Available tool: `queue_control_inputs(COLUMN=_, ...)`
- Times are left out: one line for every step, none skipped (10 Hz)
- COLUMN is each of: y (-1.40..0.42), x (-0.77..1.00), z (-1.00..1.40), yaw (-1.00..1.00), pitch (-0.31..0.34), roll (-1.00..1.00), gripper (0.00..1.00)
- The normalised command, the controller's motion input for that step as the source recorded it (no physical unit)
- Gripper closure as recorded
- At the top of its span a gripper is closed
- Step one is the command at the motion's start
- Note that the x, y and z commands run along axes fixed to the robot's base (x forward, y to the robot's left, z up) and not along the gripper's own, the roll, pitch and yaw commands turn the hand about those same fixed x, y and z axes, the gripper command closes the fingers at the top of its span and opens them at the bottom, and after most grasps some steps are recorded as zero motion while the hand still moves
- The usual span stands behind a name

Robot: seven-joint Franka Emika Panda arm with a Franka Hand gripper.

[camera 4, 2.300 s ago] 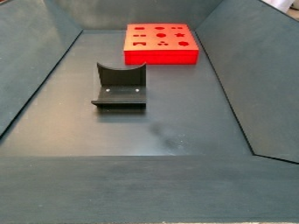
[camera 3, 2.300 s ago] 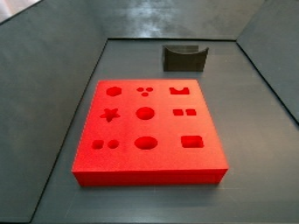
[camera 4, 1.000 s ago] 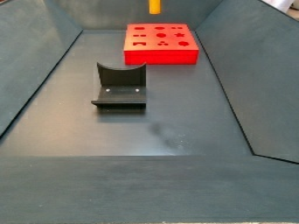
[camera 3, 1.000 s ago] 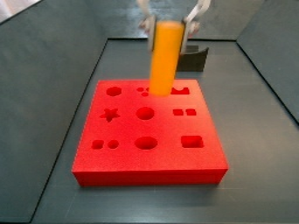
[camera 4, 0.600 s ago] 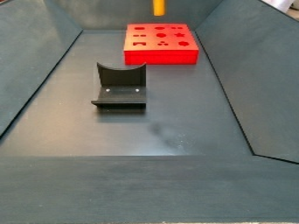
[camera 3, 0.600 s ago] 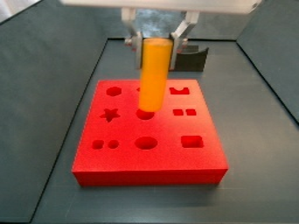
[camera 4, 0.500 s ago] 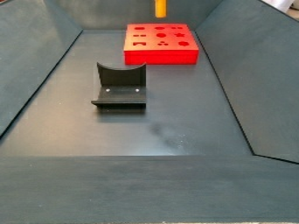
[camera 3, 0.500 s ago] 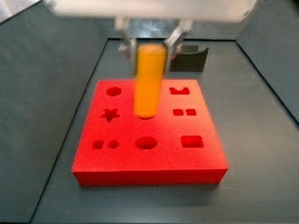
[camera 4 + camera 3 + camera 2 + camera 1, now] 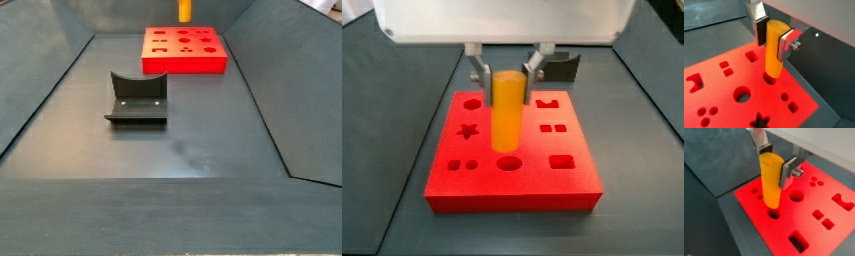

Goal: Pick up the oval object. Move up. Place the oval object on the fixture. Regrasp the oval object. Move to above the board. Insert the oval object.
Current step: Insert the oval object.

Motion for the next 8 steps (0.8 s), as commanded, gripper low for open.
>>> queue_control_inputs(y=-0.16, x=0.19, z=-0.07, yaw=-0.11, pitch=-0.033, roll=0.07, gripper=1.0)
queue_control_inputs(y=-0.01, x=0.22, z=-0.02, yaw=-0.12, pitch=0.0, roll=0.05, gripper=1.0)
queue_control_inputs(y=0.0, x=0.2, z=0.0, yaw=-0.08, pitch=0.0, roll=0.0, gripper=1.0)
queue_control_inputs(y=0.14, x=0.1, z=0.0, yaw=-0.01, pitch=0.0, roll=0.0, gripper=1.0)
queue_control_inputs(y=0.1, x=0.13, z=0.0, yaw=0.0, pitch=0.0, roll=0.0, gripper=1.0)
queue_control_inputs(y=0.09, x=0.1, z=-0.02, yaw=0.0, pitch=0.0, roll=0.07, gripper=1.0)
queue_control_inputs(y=0.05, x=0.13, z=-0.07, yaw=0.11, pitch=0.0, roll=0.08, gripper=1.0)
queue_control_inputs(y=0.0, x=0.17, z=-0.05, yaw=0.05, pitch=-0.004, roll=0.07, gripper=1.0)
